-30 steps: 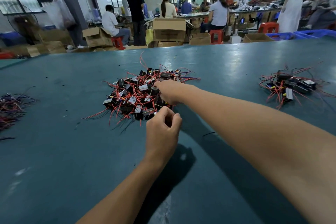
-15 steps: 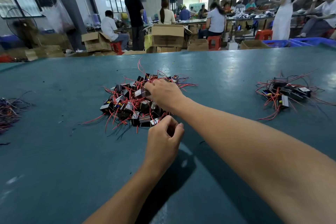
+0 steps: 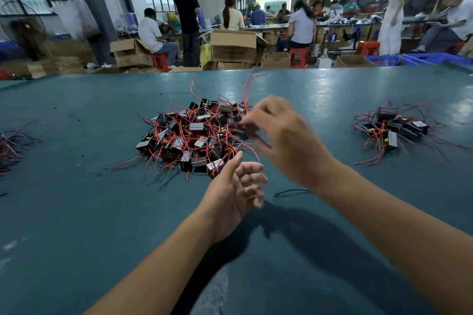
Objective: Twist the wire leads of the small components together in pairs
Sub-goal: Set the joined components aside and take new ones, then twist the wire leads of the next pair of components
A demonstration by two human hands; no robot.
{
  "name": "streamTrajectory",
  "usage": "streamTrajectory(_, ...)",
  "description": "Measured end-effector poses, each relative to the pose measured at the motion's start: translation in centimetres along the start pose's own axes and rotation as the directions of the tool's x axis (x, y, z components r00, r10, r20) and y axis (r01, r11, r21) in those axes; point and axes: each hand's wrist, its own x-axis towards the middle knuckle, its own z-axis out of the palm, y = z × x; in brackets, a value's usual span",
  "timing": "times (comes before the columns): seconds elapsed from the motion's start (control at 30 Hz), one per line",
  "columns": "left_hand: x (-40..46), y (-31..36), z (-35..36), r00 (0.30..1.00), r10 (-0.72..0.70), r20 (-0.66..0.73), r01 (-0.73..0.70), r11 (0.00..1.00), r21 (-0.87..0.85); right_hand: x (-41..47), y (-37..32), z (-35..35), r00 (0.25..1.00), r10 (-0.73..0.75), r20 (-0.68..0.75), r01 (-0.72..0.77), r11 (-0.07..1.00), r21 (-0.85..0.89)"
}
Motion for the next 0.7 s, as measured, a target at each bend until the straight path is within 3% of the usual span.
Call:
streamTrajectory(0.13, -0.9, -0.1, 0.2, 0.959, -0.098, 0.265, 0.089, 0.995, 0.046, -6.2, -1.4, -1.9, 0.982, -0.076, 0.17, 0.088, 0.994, -0.059)
streamTrajectory(0.3, -1.4, -1.0, 0.1, 0.941, -0.055, 0.333, 0.018, 0.994, 0.112, -10.2, -1.3, -2.4, 0.985, 0.0, 0.174, -0.015, 0.997, 0.082)
streamTrajectory(0.43, -1.3, -1.0, -0.4, 0.939, -0.025, 0.344, -0.013, 0.994, 0.107, -11.3, -1.7, -2.0, 0.978, 0.101, 0.183, -0.151, 0.947, 0.283)
streamTrajectory(0.53, -1.3, -1.1, -0.5, 0.952, 0.006, 0.307, -0.07, 0.977, 0.2, -11.6, -2.0, -1.9, 0.929, 0.304, 0.209, -0.369, 0.789, 0.491)
streamTrajectory(0.7, -1.1, -1.2, -0.1, 0.992, 0.106, 0.063, -0.123, 0.884, 0.451, -12.0, -1.2, -1.2, 0.846, 0.484, 0.222, -0.529, 0.721, 0.446)
